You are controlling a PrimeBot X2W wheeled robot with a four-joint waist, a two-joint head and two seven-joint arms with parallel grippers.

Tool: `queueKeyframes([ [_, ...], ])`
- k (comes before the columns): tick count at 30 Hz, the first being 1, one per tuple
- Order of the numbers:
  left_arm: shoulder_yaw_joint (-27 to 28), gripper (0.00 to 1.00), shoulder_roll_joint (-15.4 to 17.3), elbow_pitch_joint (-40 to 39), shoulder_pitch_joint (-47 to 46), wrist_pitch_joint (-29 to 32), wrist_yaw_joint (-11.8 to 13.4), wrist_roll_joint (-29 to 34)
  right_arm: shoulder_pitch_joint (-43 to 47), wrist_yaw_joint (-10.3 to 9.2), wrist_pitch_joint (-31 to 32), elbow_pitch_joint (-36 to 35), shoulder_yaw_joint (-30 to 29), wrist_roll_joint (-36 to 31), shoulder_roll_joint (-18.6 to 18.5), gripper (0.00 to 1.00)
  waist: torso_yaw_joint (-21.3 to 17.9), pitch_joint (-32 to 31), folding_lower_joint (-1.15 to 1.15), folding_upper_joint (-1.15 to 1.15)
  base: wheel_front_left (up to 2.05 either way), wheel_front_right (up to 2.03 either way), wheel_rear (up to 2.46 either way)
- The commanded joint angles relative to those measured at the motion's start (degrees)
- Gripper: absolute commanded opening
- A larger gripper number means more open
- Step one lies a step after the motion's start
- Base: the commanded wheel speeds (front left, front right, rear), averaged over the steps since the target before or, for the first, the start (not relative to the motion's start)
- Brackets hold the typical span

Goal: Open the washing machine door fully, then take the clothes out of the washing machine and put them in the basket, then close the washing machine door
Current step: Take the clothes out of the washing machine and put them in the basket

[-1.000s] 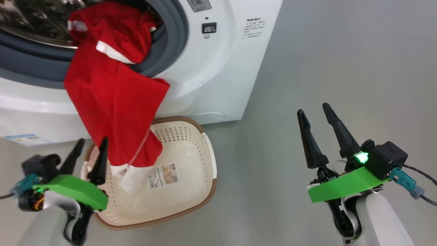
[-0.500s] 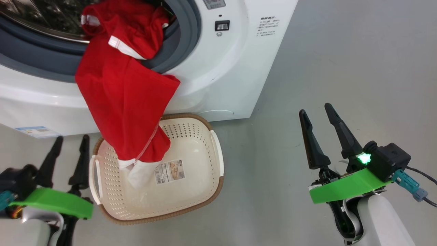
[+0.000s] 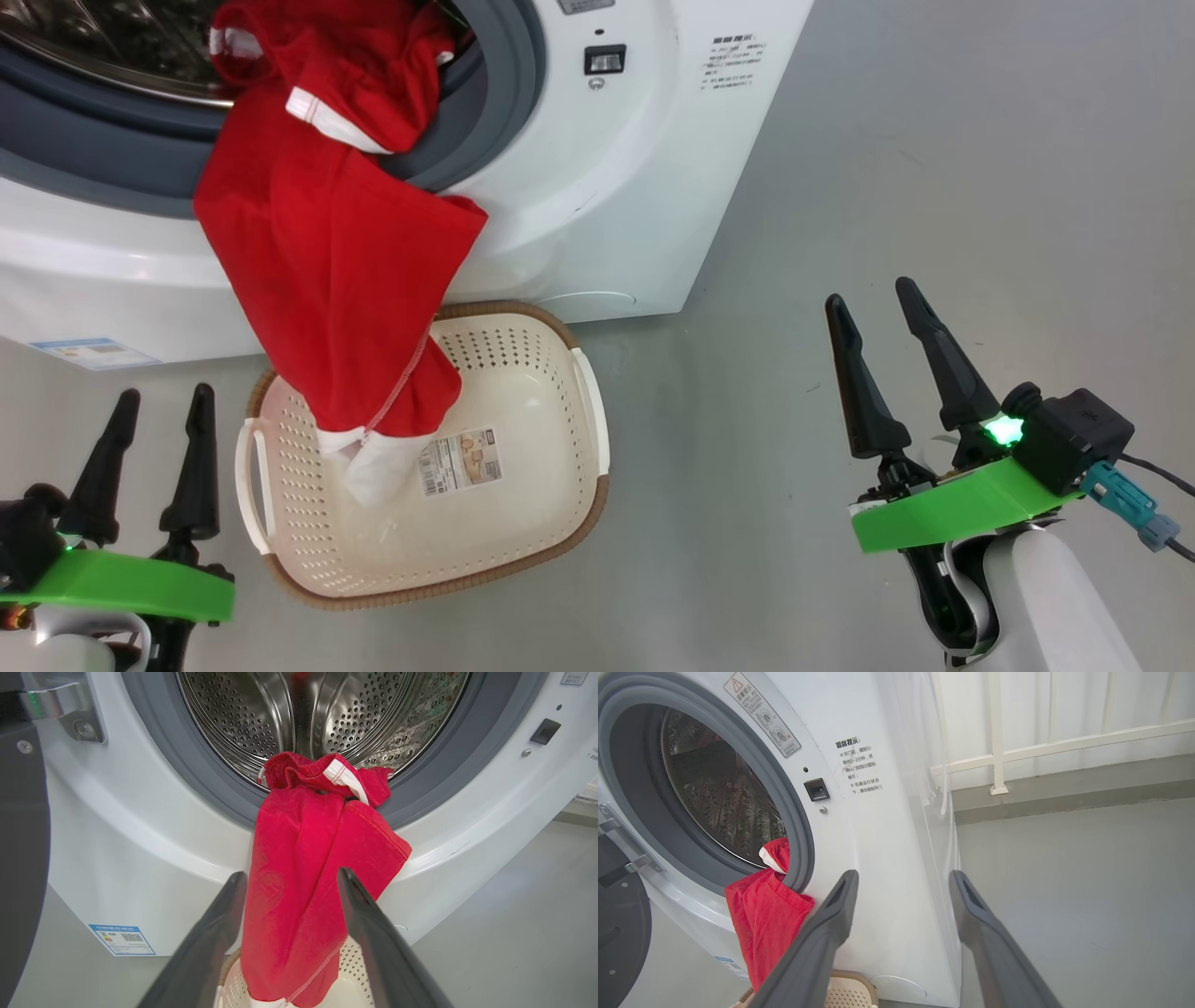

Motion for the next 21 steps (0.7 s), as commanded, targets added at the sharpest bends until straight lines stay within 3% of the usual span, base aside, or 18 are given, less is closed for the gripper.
queueKeyframes([
  [1, 2.41, 1.0, 1.6, -1.44, 0.43, -0.69, -0.16, 0.14, 0.0, 0.09, -0.27, -1.55, 0.99, 0.22, 0.54, 1.0, -0.01, -0.05, 0.0, 0.0, 0.0, 0.0, 0.0],
  [12, 1.22, 1.0, 1.87, -1.0, -0.11, -0.69, -0.16, -0.36, 0.03, 0.09, -0.27, -1.39, 1.37, 0.23, 0.54, 1.0, -0.4, 0.03, 0.0, 0.0, 0.0, 0.0, 0.0],
  [21, -4.52, 1.0, 3.32, 4.32, -5.84, -0.69, -0.16, -1.9, -0.54, 0.09, -0.27, -1.57, 1.54, 0.09, 0.54, 1.0, -0.68, 1.02, 0.0, 0.0, 0.0, 0.0, 0.0],
])
